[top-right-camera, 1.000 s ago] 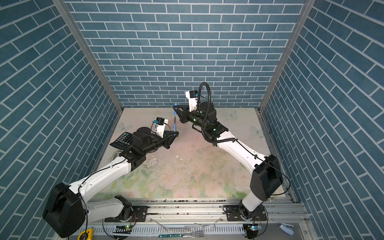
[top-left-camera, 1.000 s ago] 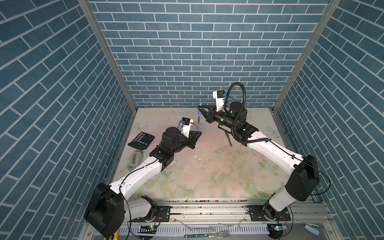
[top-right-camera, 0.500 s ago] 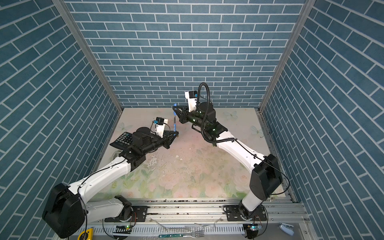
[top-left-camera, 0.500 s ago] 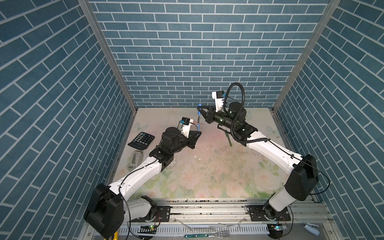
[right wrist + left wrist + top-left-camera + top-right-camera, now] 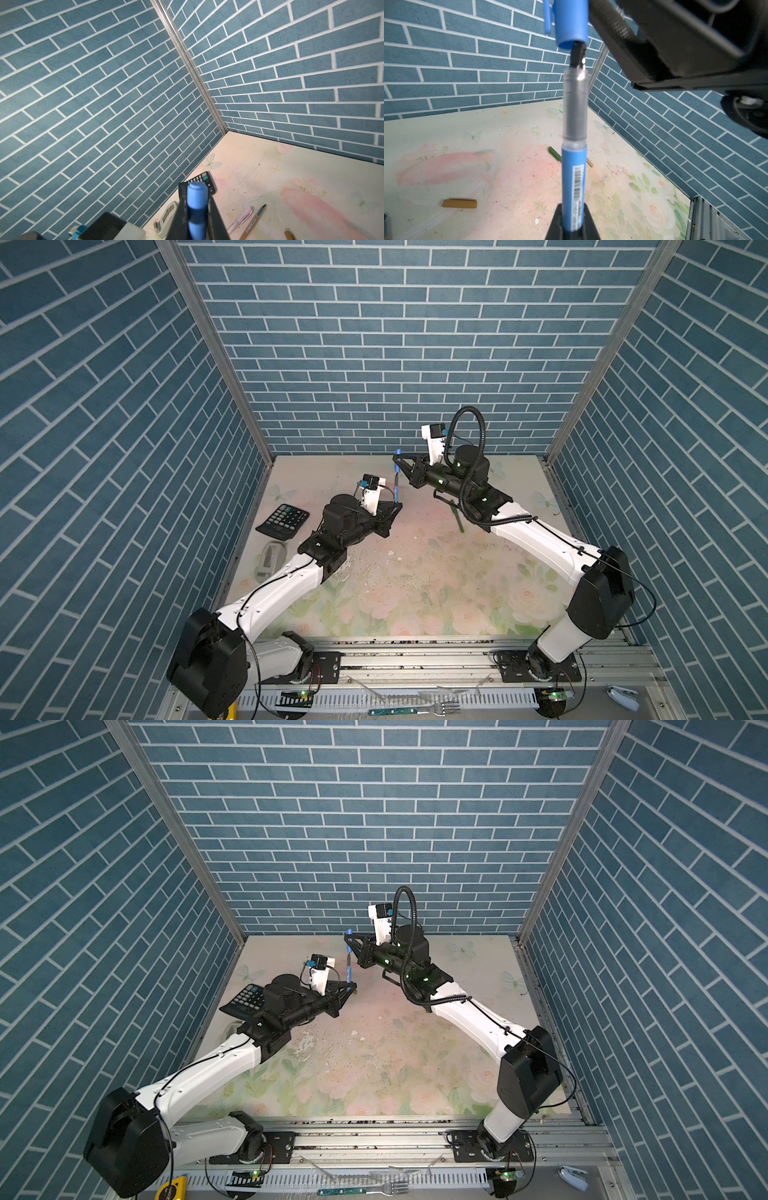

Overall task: Insert the pens into the pen caps
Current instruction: 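Lower the blue cap with the right gripper onto the pen nib, then press the blue cap farther down onto the left-held pen with the right gripper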

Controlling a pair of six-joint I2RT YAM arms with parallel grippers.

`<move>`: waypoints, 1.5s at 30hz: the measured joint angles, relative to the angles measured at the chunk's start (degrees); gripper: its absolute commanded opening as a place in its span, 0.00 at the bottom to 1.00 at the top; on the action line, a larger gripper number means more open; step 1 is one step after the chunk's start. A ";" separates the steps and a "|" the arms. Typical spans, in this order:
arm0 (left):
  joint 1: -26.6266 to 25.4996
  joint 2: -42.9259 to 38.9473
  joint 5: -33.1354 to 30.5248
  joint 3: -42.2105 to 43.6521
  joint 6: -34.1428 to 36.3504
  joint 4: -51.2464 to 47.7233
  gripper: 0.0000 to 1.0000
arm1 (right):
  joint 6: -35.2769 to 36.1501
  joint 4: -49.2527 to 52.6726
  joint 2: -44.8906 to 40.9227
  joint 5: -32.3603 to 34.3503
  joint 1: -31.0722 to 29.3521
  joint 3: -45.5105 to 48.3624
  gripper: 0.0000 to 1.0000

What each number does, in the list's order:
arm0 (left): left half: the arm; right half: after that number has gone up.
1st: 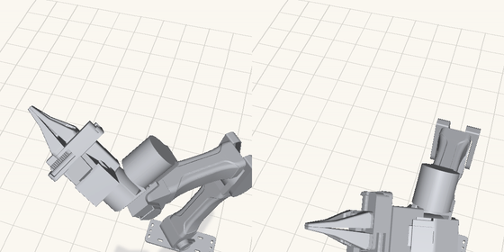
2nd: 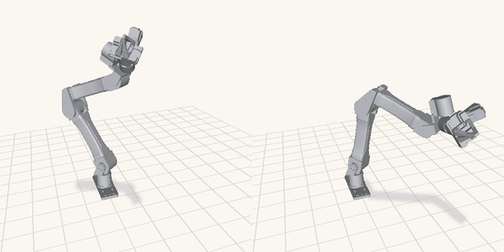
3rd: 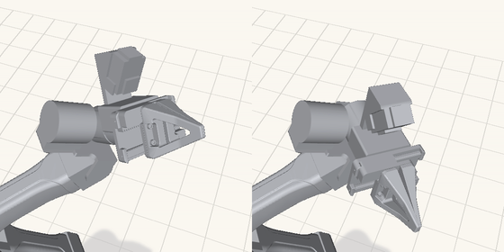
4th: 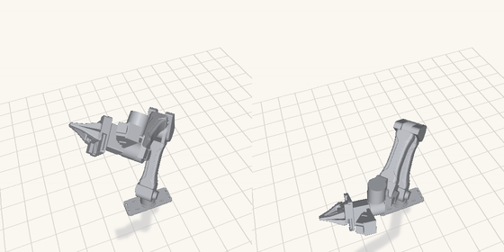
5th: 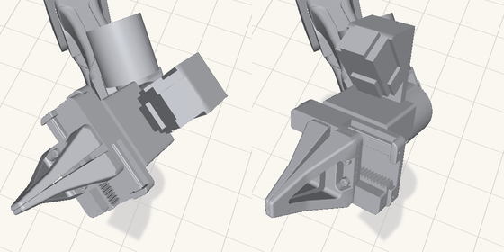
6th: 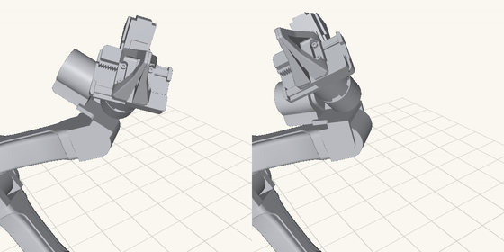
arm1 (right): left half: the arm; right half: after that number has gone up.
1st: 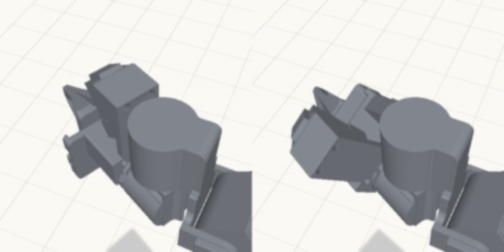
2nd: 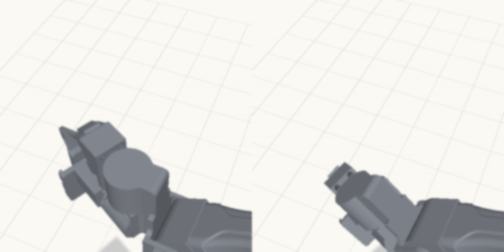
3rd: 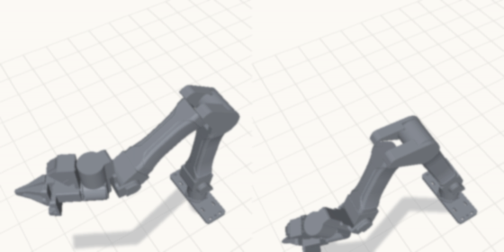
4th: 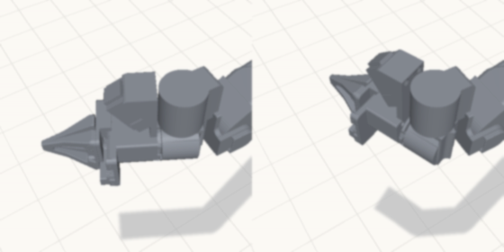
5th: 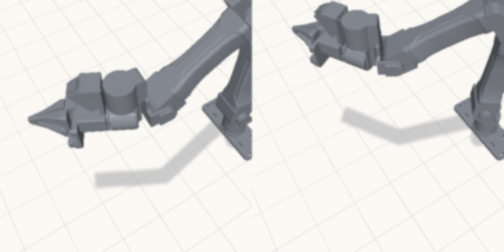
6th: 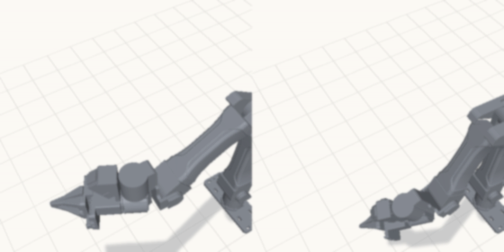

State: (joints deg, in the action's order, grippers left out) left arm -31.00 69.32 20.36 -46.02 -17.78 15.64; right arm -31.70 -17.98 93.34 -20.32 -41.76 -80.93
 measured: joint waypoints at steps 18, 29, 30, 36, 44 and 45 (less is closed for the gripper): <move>0.00 -0.15 -0.79 0.02 -2.01 -0.83 0.00 | -1.11 -1.55 -1.38 -0.48 -1.11 5.51 0.10; 0.09 -0.46 -0.48 0.55 -3.72 -0.26 0.00 | -2.03 -4.35 -1.86 -1.16 -1.46 8.17 0.20; 0.17 -0.48 -0.57 0.66 -3.87 -0.02 0.00 | -2.19 -3.89 -2.08 -1.44 -1.53 8.48 0.21; 1.16 -0.74 -0.70 0.68 -3.43 2.43 0.00 | -2.54 0.57 -3.21 -3.06 -1.86 9.11 0.40; 1.20 -0.79 -1.25 0.68 -0.35 2.51 0.00 | -0.11 10.40 -7.32 -2.67 -1.84 7.30 0.43; 1.20 -0.85 -1.42 0.68 0.26 2.47 0.00 | 0.57 11.87 -7.52 -2.45 -1.84 6.36 0.43</move>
State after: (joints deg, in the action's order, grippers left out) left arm -29.80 68.47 18.94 -45.34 -17.52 18.11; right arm -31.14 -6.11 85.82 -22.76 -43.59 -74.56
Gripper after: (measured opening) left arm 0.131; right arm 0.429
